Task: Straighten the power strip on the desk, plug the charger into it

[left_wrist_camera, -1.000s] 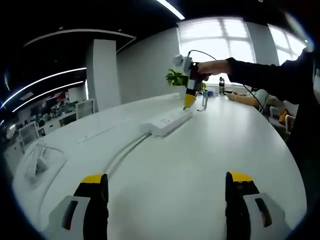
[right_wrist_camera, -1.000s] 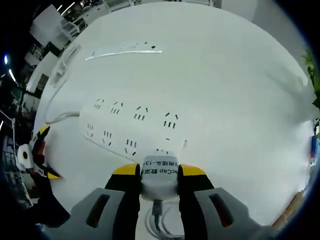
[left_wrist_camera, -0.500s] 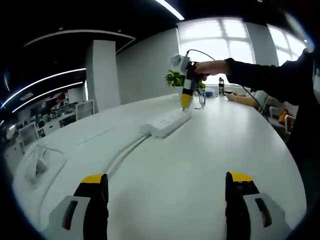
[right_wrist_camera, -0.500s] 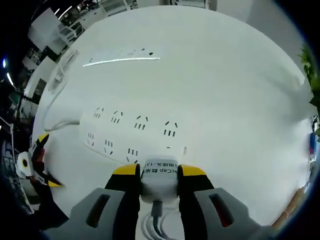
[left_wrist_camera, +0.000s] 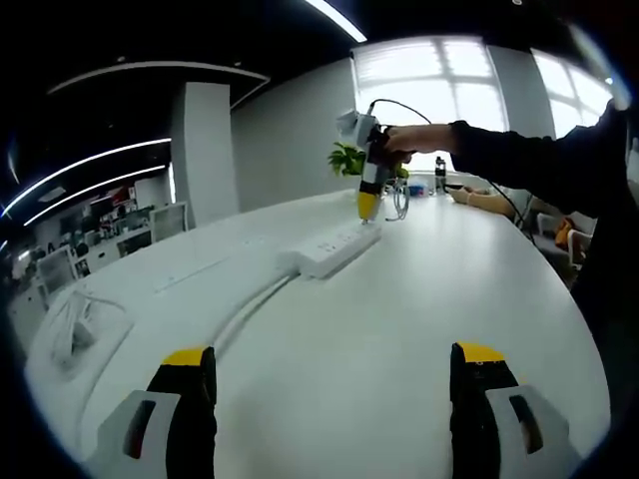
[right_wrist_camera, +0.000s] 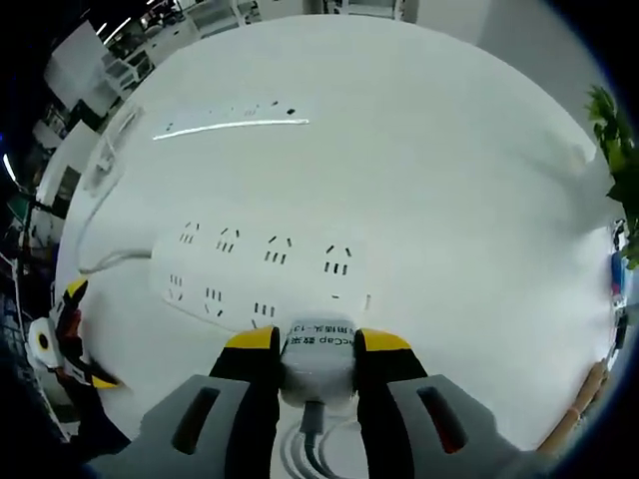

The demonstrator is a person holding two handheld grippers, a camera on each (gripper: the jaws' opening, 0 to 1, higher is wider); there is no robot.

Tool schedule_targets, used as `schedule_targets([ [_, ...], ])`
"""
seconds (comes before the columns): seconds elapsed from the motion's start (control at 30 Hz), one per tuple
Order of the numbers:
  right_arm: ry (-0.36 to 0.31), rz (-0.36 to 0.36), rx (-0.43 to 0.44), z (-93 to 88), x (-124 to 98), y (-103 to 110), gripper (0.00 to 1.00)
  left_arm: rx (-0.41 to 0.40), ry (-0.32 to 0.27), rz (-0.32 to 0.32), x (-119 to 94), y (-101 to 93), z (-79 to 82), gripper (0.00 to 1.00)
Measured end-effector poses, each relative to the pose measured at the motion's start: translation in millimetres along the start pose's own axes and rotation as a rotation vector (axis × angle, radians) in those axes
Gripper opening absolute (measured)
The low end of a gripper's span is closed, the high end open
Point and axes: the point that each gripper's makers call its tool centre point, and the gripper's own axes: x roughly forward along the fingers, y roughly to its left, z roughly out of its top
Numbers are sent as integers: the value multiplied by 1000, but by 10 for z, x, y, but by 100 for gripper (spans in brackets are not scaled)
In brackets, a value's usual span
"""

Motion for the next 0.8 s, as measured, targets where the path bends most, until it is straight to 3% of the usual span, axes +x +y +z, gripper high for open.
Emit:
schedule_targets([
  [0.1,-12,3,-4,14,-28,10,27,-1,1,2,-8,1,-4,99],
  [0.17,-29,27,10,127,-33,11,27,1,3,2,-11,-1,-8,99],
  [0.33,-27,-7,-27,101,9,66,27,-1,1,2,-22,-2,-7,99],
  [0.43,-20,-14,-21,142,8,-46,27,-4,2,4,-33,5,-19,99],
  [0.63,15,22,6,-19,1,-79,27,-1,-1,3,-34,7,-5,99],
  [0.8,23,34,16,-7,28,-31,27,1,-6,-2,-21,-17,16,99],
])
